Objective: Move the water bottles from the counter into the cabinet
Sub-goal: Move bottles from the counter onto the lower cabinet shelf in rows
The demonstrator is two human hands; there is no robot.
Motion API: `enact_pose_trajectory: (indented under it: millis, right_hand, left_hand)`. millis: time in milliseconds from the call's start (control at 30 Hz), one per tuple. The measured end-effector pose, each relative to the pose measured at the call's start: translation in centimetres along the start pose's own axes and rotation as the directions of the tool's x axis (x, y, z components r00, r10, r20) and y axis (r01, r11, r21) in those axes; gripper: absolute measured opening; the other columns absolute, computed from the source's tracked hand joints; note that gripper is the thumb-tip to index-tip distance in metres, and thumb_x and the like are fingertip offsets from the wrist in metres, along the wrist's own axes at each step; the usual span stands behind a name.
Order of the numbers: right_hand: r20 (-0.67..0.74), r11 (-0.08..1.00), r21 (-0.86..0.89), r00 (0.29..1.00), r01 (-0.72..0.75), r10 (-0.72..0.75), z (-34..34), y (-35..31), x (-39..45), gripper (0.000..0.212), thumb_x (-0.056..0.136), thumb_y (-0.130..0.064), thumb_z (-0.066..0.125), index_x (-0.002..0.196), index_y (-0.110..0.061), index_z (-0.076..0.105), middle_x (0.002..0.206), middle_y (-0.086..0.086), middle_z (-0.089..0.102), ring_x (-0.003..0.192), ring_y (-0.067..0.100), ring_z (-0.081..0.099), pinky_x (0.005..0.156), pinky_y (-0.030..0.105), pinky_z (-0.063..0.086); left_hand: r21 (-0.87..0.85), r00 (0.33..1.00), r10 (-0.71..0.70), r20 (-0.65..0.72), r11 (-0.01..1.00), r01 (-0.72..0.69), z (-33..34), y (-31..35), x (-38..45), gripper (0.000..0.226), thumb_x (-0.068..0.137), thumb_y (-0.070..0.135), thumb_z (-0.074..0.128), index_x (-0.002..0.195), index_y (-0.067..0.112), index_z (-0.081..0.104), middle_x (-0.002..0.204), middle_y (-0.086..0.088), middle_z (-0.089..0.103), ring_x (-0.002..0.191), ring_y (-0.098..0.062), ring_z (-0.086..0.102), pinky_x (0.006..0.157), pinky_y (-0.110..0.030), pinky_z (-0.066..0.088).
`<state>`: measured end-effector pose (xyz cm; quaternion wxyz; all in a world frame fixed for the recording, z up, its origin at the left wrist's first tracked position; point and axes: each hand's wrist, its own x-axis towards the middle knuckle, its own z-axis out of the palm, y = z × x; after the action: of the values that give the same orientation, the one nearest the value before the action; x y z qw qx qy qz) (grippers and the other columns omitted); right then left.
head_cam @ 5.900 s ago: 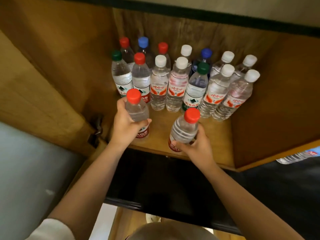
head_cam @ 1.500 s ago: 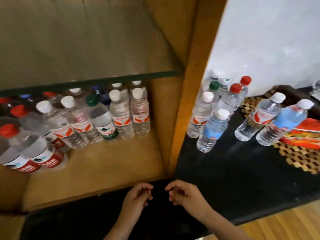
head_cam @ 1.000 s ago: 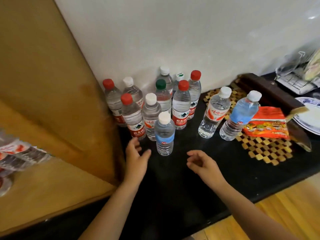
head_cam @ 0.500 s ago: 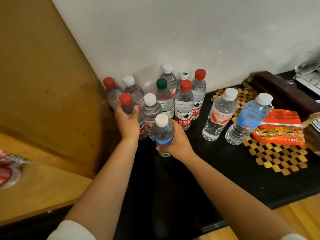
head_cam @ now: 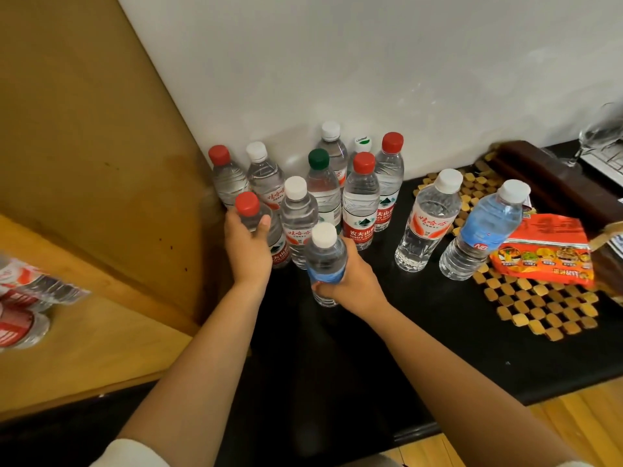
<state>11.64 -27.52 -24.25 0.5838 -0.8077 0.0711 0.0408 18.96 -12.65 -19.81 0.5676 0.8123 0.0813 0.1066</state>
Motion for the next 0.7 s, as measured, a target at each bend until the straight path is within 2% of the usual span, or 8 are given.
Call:
enact_pose_trajectory:
  millis: [167, 233, 300, 400, 467, 567, 700]
  right_hand:
    - [-0.014, 1.000, -0.013, 1.000, -0.020, 0.020, -0.3, 0.9, -1.9, 0.079, 0.062, -0.019, 0.080, 0.116, -0.046, 0.028, 0.108, -0.024, 0.050, 0.108, 0.006, 0.051, 0.090, 0.024, 0.043]
    - [-0.022, 0.999, -0.025, 0.999, -0.027, 0.027, -0.4, 1.3, -2.5, 0.080, 0.062, -0.020, 0.081, 0.116, -0.046, 0.028, 0.104, -0.028, 0.049, 0.106, 0.004, 0.050, 0.084, 0.015, 0.040]
    - [-0.042, 0.998, -0.049, 0.999, -0.025, 0.023, -0.4, 1.6, -3.1, 0.082, 0.060, -0.022, 0.083, 0.120, -0.042, 0.032, 0.107, -0.027, 0.049, 0.106, 0.002, 0.048, 0.082, 0.012, 0.038]
    - [-0.100, 0.992, -0.126, 0.995, -0.023, 0.010, -0.3, 2.0, -4.0, 0.088, 0.055, -0.023, 0.087, 0.128, -0.029, 0.038, 0.122, -0.012, 0.053, 0.112, 0.005, 0.048, 0.091, 0.022, 0.041]
    - [-0.158, 0.989, -0.149, 0.987, -0.009, -0.014, -0.2, 2.1, -4.6, 0.082, 0.057, -0.020, 0.086, 0.126, -0.026, 0.042, 0.124, -0.006, 0.056, 0.112, 0.009, 0.051, 0.092, 0.025, 0.042]
    - [-0.174, 0.990, -0.139, 0.985, -0.016, -0.008, -0.2, 2.0, -5.2, 0.074, 0.061, -0.021, 0.083, 0.124, -0.027, 0.045, 0.121, -0.007, 0.058, 0.110, 0.009, 0.053, 0.093, 0.026, 0.044]
    - [-0.085, 0.994, -0.103, 0.996, -0.020, 0.011, -0.1, 1.8, -6.5, 0.069, 0.064, -0.021, 0.081, 0.124, -0.030, 0.047, 0.117, -0.011, 0.059, 0.108, 0.006, 0.053, 0.095, 0.025, 0.042]
  left_hand:
    - [0.050, 0.999, 0.048, 0.021, 0.998, -0.049, -1.6, -0.8, -3.3, 0.043, 0.088, 0.016, 0.059, 0.128, 0.014, 0.044, 0.124, -0.005, 0.053, 0.114, -0.017, 0.049, 0.098, -0.029, 0.036]
    - [0.056, 0.997, 0.063, 0.044, 0.996, -0.066, -2.2, -0.9, -4.8, 0.044, 0.088, 0.017, 0.059, 0.129, 0.016, 0.044, 0.125, -0.002, 0.053, 0.117, -0.016, 0.049, 0.102, -0.031, 0.037]
    - [0.064, 0.994, 0.086, 0.073, 0.994, -0.090, -2.8, -1.0, -6.3, 0.043, 0.088, 0.018, 0.058, 0.129, 0.016, 0.045, 0.125, -0.003, 0.054, 0.118, -0.015, 0.049, 0.103, -0.033, 0.038]
    - [0.070, 0.990, 0.089, 0.112, 0.993, -0.098, -3.5, -1.0, -8.6, 0.045, 0.088, 0.022, 0.057, 0.131, 0.013, 0.046, 0.124, -0.005, 0.055, 0.118, -0.016, 0.050, 0.104, -0.038, 0.040]
    - [0.058, 0.985, 0.089, 0.149, 0.993, -0.099, -4.0, -1.1, -9.8, 0.045, 0.089, 0.024, 0.056, 0.131, 0.012, 0.046, 0.123, -0.006, 0.056, 0.118, -0.017, 0.051, 0.103, -0.042, 0.041]
    - [0.062, 0.971, 0.078, 0.227, 0.994, -0.094, -4.9, -1.3, -10.9, 0.044, 0.090, 0.026, 0.054, 0.131, 0.013, 0.046, 0.123, -0.005, 0.056, 0.118, -0.018, 0.051, 0.101, -0.046, 0.042]
    - [0.074, 0.940, 0.077, 0.334, 0.992, -0.107, -6.4, -1.4, -12.3, 0.044, 0.089, 0.030, 0.054, 0.131, 0.021, 0.046, 0.123, 0.001, 0.055, 0.117, -0.012, 0.052, 0.100, -0.044, 0.044]
